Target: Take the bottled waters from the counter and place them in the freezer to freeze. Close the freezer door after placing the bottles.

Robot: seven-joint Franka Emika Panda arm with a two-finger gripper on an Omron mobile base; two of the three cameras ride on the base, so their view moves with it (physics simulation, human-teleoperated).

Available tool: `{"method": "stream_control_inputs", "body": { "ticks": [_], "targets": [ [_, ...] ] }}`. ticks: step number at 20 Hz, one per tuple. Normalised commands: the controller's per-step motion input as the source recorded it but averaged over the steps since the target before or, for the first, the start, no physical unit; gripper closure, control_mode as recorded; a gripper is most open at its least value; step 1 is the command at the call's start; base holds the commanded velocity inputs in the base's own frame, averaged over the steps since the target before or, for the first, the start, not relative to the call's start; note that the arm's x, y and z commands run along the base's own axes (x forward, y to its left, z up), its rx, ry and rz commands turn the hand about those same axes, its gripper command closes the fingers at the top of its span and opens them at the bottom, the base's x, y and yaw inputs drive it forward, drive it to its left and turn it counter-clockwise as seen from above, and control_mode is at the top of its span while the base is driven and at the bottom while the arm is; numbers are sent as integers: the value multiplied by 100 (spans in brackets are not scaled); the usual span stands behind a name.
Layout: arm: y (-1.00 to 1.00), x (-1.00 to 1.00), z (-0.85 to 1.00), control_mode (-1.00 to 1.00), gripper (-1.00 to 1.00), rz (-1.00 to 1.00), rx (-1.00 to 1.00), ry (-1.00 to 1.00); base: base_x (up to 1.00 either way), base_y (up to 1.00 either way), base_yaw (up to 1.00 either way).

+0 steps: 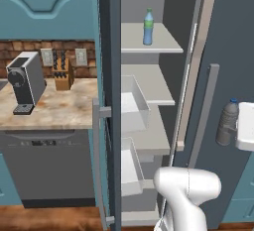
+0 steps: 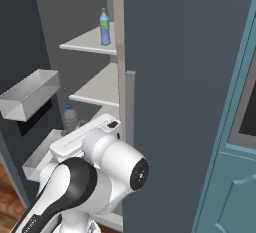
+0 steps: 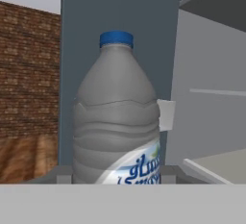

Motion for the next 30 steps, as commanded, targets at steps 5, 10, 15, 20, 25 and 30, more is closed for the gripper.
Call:
{"method": "stream_control_inputs", "body": {
  "ticks": [5, 10, 15, 20, 25, 30],
  "targets": [
    [2, 0, 0, -100, 100, 0, 0, 0, 0, 0, 0],
    [8, 14, -6, -100, 100, -18, 0, 0, 0, 0, 0],
    [42, 30, -1, -100, 100, -40, 0, 0, 0, 0, 0],
    [58, 7, -4, -100, 100, -33, -1, 0, 0, 0, 0],
    [37, 0, -16, -100, 100, -28, 0, 0, 0, 0, 0],
    [45, 0, -22, -100, 100, -26, 1, 0, 0, 0, 0]
  ]
}}
